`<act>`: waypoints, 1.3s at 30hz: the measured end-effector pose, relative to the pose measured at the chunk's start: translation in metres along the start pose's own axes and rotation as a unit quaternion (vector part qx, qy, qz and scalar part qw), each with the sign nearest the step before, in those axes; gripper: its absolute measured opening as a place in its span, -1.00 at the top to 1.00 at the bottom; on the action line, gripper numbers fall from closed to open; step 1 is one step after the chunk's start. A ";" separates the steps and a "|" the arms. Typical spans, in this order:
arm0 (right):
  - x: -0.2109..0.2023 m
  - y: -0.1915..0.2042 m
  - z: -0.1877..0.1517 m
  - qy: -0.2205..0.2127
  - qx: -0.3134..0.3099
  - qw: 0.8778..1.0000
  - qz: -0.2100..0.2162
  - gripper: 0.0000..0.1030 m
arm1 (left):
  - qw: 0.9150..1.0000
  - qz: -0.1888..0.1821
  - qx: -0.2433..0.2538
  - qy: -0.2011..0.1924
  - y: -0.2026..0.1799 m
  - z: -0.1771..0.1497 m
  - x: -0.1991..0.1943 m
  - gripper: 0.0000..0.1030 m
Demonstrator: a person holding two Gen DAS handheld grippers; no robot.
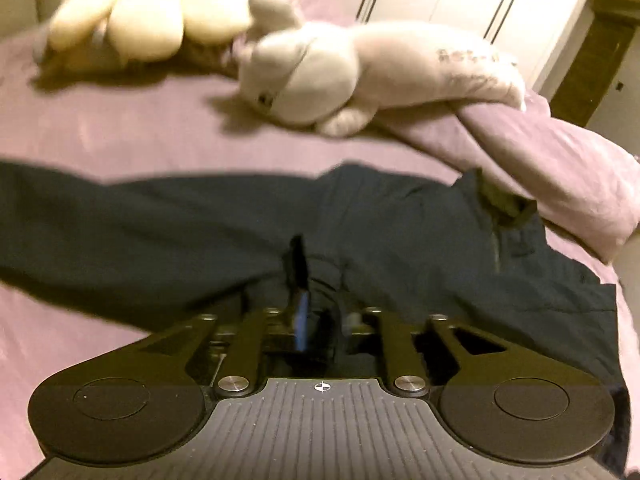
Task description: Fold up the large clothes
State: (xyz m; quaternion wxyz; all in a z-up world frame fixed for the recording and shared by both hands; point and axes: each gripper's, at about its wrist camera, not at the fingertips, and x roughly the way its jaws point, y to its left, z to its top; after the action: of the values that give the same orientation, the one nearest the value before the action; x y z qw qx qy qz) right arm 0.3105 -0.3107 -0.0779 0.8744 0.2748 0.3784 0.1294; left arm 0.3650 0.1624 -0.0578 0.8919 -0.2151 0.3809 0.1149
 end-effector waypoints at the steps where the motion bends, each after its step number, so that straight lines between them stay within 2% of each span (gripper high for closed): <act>1: 0.008 0.000 0.006 0.004 0.010 1.000 0.004 -0.30 | 1.000 -0.010 -0.004 0.007 0.004 -0.003 0.005 0.16; 3: 0.021 -0.001 0.016 0.007 0.025 1.000 0.012 -0.30 | 1.000 -0.020 -0.008 0.016 0.009 -0.007 0.014 0.03; 5: 0.036 -0.002 0.026 0.008 0.040 0.999 0.010 -0.30 | 1.000 -0.018 -0.008 0.022 0.011 -0.008 0.024 0.03; 7: 0.051 -0.003 0.035 0.009 0.048 0.999 0.003 -0.28 | 1.000 -0.015 -0.004 0.023 0.009 -0.009 0.029 0.14; 8: 0.058 -0.004 0.038 0.009 0.051 0.999 -0.007 -0.23 | 1.000 -0.011 0.007 0.018 0.006 -0.008 0.031 0.30; 10: 0.073 -0.006 0.046 0.010 0.048 0.998 -0.033 -0.01 | 0.999 -0.007 0.030 0.008 -0.004 -0.003 0.031 0.53; 11: 0.079 -0.008 0.049 0.008 0.047 0.998 -0.047 0.03 | 0.999 -0.005 0.046 -0.003 -0.010 0.002 0.030 0.58; 12: 0.085 -0.010 0.053 0.006 0.046 0.997 -0.053 0.13 | 0.998 -0.003 0.058 -0.017 -0.016 0.006 0.029 0.76; 14: 0.094 -0.016 0.060 -0.002 0.047 0.997 -0.063 0.33 | 0.996 0.000 0.083 -0.046 -0.028 0.017 0.025 0.76; 15: 0.097 -0.018 0.063 -0.007 0.044 0.997 -0.070 0.53 | 0.994 0.003 0.091 -0.059 -0.034 0.021 0.025 0.77; 16: 0.098 -0.019 0.066 -0.017 0.037 0.996 -0.081 0.65 | 0.992 0.008 0.101 -0.070 -0.040 0.025 0.025 0.77; 19: 0.100 -0.026 0.069 -0.043 0.031 0.993 -0.107 0.70 | 0.988 0.016 0.126 -0.084 -0.056 0.032 0.034 0.78; 20: 0.099 -0.029 0.068 -0.051 0.034 0.991 -0.116 0.70 | 0.988 0.027 0.130 -0.080 -0.060 0.031 0.040 0.91; 21: 0.096 -0.031 0.065 -0.059 0.031 0.990 -0.120 0.71 | 0.986 0.049 0.137 -0.077 -0.064 0.029 0.046 0.91; 23: 0.088 -0.032 0.060 -0.057 0.017 0.991 -0.119 0.69 | 0.985 0.074 0.144 -0.065 -0.061 0.023 0.055 0.90; 24: 0.082 -0.029 0.057 -0.054 0.001 0.991 -0.119 0.57 | 0.986 0.074 0.140 -0.055 -0.055 0.019 0.056 0.88; 27: 0.055 -0.015 0.052 -0.067 -0.058 0.989 -0.118 0.19 | 0.992 0.051 0.114 -0.017 -0.031 0.010 0.052 0.73; 28: 0.047 -0.011 0.053 -0.075 -0.069 0.989 -0.107 0.15 | 0.993 0.040 0.107 -0.011 -0.025 0.007 0.048 0.66; 29: 0.041 -0.008 0.055 -0.083 -0.074 0.989 -0.102 0.15 | 0.994 0.029 0.102 -0.011 -0.022 0.004 0.042 0.63; 31: 0.038 -0.001 0.061 -0.100 -0.083 0.986 -0.107 0.15 | 0.995 0.011 0.102 -0.017 -0.023 -0.001 0.032 0.41; 33: 0.048 0.003 0.067 -0.099 -0.088 0.984 -0.120 0.16 | 0.994 -0.010 0.108 -0.026 -0.034 -0.004 0.022 0.27; 36: 0.088 0.007 0.071 -0.049 -0.117 0.980 -0.152 0.26 | 0.991 -0.036 0.130 -0.021 -0.057 -0.004 0.024 0.16; 39: 0.120 0.016 0.062 -0.022 -0.181 0.962 -0.201 0.27 | 0.987 -0.016 0.161 0.000 -0.074 -0.009 0.045 0.16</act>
State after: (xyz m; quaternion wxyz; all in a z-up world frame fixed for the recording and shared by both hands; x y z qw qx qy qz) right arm 0.4371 -0.2692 -0.1051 0.9255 0.0329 0.3770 0.0108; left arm 0.4174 0.0943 -0.0745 0.9166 -0.0752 0.3909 0.0375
